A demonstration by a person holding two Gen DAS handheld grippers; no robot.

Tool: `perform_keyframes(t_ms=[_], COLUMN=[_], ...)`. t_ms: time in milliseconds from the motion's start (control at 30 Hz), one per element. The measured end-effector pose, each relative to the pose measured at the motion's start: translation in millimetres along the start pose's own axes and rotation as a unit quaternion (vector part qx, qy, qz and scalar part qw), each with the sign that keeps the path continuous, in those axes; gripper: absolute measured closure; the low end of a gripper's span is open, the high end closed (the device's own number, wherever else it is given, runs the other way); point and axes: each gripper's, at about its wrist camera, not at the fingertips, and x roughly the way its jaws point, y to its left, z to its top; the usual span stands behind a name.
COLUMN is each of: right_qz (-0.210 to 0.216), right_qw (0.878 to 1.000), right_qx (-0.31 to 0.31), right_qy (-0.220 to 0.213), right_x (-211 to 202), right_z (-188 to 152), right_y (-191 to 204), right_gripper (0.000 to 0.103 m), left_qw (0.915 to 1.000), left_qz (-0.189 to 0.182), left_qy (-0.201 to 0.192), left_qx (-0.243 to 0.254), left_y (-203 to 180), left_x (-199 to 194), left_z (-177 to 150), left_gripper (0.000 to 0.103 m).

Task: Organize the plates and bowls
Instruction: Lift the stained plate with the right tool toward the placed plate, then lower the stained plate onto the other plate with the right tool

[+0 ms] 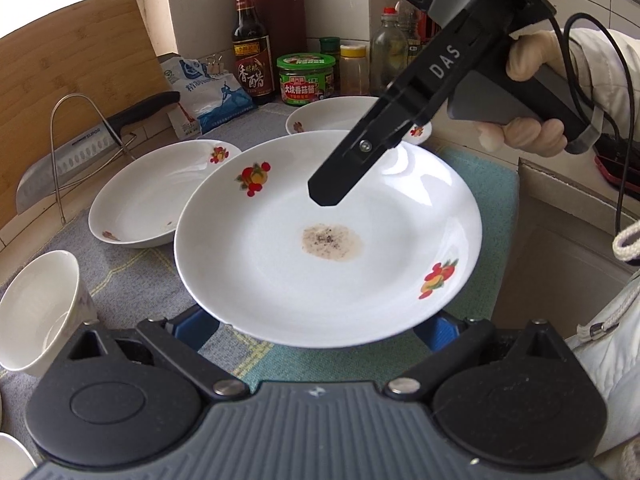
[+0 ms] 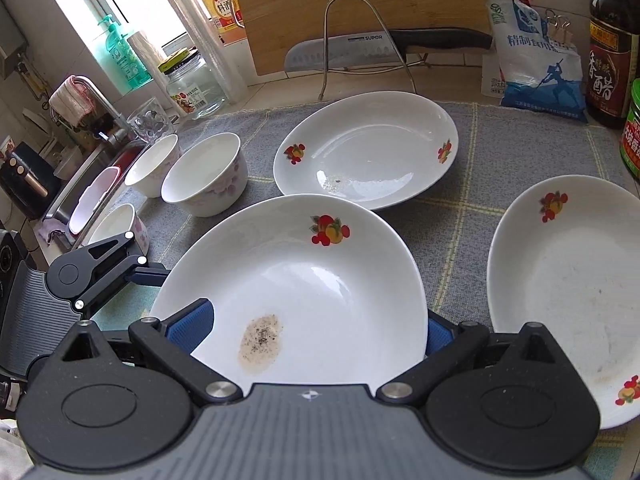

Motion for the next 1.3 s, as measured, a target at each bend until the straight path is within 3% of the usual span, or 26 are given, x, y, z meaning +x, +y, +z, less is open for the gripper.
perform_keyframes(t_ms=[700,1300], right_qz=[-0.054,-0.073], right_qw=[0.996,0.992], right_qx=[0.046,0.086], right_qy=[-0.055,-0.062], right_x=[-59.0,-57.3], right_z=[-11.0,-8.8], right_y=[-84.8,-144.1], right_gripper=[0.000,0.000], left_qw=[0.9973,0.9963], left_qz=[-0.048,-0.060], left_qy=[-0.014,-0.002], left_qx=[0.054,0.062], left_y=[-24.8,-20.2], left_x=[72.3,126.0], left_z=[78.9,112.2], left_gripper=[0.002,0.002])
